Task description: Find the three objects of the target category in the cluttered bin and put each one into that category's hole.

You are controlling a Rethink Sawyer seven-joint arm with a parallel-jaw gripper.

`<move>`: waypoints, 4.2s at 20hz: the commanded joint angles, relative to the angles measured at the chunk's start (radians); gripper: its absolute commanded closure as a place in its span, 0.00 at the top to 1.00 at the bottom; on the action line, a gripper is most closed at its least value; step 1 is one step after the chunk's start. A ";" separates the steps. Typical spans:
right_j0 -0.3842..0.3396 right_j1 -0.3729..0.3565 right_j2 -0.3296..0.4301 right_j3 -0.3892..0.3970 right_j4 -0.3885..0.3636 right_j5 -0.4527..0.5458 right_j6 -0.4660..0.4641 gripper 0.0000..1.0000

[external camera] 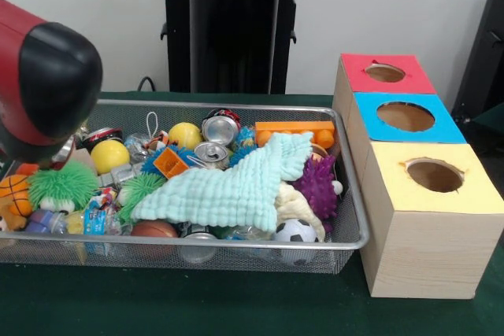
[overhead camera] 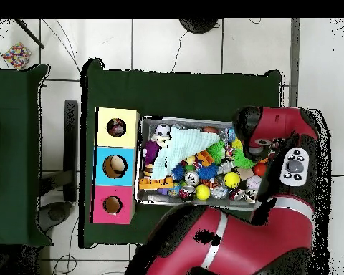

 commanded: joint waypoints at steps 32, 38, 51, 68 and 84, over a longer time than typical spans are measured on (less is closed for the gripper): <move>-0.213 -0.238 0.425 0.372 0.032 -0.040 -0.308 1.00; -0.212 -0.222 0.427 0.353 0.030 -0.018 -0.270 1.00; -0.228 -0.239 0.465 0.394 0.025 -0.114 -0.279 1.00; -0.257 -0.266 0.529 0.437 0.009 -0.219 -0.256 1.00; -0.250 -0.250 0.534 0.409 0.006 -0.177 -0.247 1.00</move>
